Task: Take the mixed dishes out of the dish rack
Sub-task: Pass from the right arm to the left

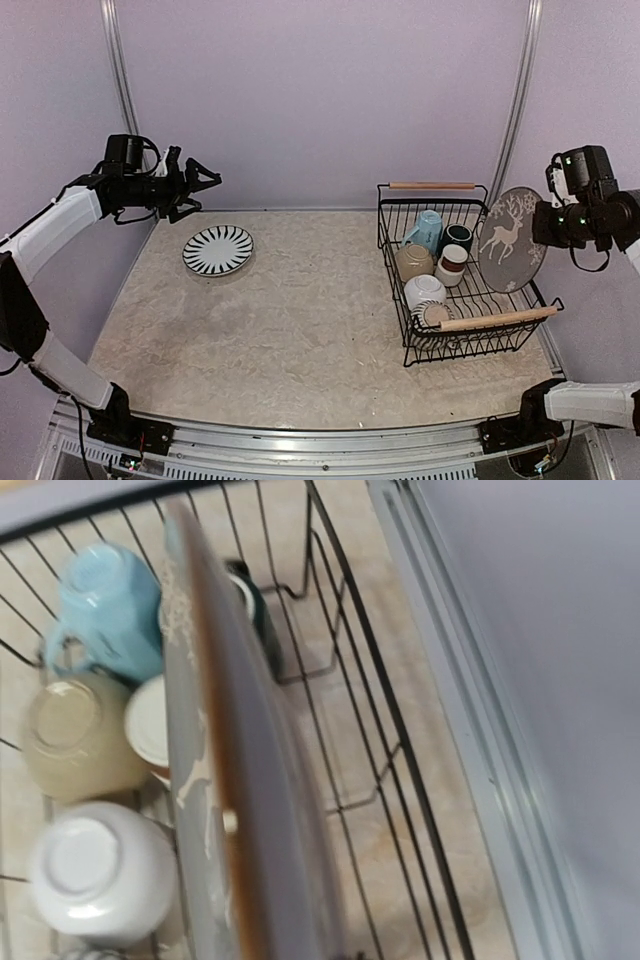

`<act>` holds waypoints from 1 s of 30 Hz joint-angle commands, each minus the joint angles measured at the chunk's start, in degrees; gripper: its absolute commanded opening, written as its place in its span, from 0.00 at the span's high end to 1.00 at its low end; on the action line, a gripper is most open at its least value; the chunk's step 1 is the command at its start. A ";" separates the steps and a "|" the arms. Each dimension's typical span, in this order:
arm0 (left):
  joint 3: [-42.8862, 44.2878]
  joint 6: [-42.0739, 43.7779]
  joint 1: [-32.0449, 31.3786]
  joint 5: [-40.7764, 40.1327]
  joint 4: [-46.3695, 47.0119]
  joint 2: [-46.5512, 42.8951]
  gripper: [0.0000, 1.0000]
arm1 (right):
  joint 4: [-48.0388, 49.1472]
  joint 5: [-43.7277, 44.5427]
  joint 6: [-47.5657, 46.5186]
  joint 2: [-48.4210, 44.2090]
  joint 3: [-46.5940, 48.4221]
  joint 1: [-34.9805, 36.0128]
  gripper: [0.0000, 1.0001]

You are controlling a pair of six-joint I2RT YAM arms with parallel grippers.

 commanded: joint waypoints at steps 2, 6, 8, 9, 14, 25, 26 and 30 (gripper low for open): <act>0.61 1.00 -0.53 1.15 -0.10 0.80 0.01 | 11.11 -2.82 4.23 -5.58 0.79 -0.29 1.00; 0.52 1.29 -1.61 2.49 0.46 1.04 0.01 | 17.79 -7.02 6.79 -7.71 -1.96 -0.26 1.00; 0.83 1.35 -2.20 3.34 0.27 1.45 0.01 | 20.68 -10.04 7.90 -7.64 -2.80 -0.26 1.00; 1.04 1.16 -2.41 4.12 0.16 1.93 0.01 | 22.43 -11.51 8.62 -7.76 -3.56 -0.30 1.00; 1.37 0.38 -3.73 8.49 1.35 3.75 0.01 | 35.21 -23.00 14.72 -8.41 -10.40 -0.30 1.00; 0.38 0.17 -12.43 17.81 6.05 5.37 0.01 | 61.11 -39.23 25.83 -1.28 -21.75 1.82 1.00; 0.22 0.25 -13.38 18.09 6.30 5.47 0.01 | 63.03 -39.50 26.66 -0.44 -22.31 2.62 1.00; 0.18 1.01 -16.86 18.73 6.45 6.33 0.01 | 67.62 -38.75 27.69 3.76 -22.69 7.67 1.00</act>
